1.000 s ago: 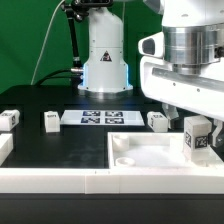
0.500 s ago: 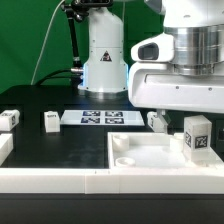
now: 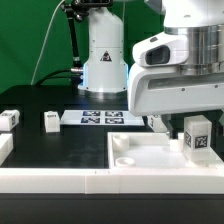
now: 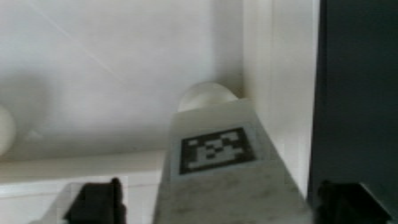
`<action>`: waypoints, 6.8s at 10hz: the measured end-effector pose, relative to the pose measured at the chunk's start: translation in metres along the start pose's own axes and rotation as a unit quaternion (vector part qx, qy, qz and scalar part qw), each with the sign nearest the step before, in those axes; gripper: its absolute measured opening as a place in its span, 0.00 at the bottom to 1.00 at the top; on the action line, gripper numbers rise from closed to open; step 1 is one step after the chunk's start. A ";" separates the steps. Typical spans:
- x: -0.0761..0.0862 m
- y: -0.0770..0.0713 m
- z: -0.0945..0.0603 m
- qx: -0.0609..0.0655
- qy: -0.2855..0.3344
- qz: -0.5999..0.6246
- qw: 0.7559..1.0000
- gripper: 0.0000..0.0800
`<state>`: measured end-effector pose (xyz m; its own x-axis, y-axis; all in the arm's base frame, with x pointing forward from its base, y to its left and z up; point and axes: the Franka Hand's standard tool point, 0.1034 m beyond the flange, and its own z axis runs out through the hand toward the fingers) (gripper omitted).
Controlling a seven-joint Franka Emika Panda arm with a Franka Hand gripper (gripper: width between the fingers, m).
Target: Assemble one leg
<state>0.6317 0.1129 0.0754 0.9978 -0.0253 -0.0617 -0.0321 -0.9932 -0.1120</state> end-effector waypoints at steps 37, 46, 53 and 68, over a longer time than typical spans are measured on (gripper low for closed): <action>-0.002 0.001 0.003 0.001 0.003 0.008 1.000 0.66; -0.002 0.001 0.004 0.003 0.008 0.283 0.959 0.36; -0.003 -0.001 0.005 0.008 0.003 0.586 0.810 0.36; -0.005 -0.003 0.008 0.000 0.005 0.103 0.995 0.81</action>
Offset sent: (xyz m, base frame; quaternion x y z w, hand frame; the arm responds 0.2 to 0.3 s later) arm 0.0000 0.0000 0.0000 0.0000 0.0000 0.0799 0.9968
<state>0.6267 0.1169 0.0677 0.9705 -0.2298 -0.0729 -0.2363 -0.9668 -0.0974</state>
